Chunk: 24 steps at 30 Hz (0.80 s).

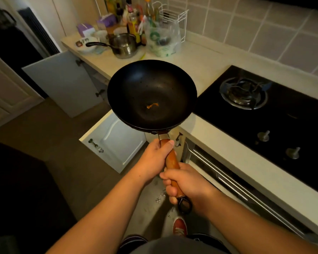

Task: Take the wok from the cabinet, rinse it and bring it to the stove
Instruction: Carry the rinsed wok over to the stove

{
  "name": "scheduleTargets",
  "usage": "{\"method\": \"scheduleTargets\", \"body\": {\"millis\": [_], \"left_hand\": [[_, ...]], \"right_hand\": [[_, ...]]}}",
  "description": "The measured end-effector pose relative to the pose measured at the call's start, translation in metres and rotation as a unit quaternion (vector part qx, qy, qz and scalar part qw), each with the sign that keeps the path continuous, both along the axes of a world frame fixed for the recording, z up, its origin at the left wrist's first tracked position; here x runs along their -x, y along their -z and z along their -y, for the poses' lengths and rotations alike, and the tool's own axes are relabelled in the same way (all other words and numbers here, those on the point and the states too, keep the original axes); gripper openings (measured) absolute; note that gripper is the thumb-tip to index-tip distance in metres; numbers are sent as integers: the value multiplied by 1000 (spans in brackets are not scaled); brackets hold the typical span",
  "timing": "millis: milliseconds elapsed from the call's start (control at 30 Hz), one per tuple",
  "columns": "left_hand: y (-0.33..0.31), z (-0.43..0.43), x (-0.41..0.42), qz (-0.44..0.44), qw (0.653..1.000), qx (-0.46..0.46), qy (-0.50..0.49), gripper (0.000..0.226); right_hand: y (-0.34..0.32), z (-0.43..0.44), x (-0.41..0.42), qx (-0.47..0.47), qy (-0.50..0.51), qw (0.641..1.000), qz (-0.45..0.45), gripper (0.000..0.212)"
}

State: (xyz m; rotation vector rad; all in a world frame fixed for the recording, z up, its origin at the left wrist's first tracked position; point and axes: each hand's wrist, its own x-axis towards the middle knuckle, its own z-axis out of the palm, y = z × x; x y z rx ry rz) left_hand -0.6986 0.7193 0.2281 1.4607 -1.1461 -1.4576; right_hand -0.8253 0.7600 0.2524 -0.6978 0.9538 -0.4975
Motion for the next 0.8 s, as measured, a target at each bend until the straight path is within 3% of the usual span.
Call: {"method": "scheduleTargets", "body": {"millis": [167,367,500,800], "left_hand": [[4,55,-23,-7,1000,-2,30,31],[22,131,-59,-7,995,-10,99,24],[28,186,-87,11,987,-57,148,37],[31,286,-114,30,955,-45,291,51]], "right_hand": [[-2,50,-21,-6,11,1000,-27,18],[4,108,-58,15,61,997,-52,12],[7,146,-94,22,114,992,-40,19],[14,220,-149,-13,257,966,-30,13]]}}
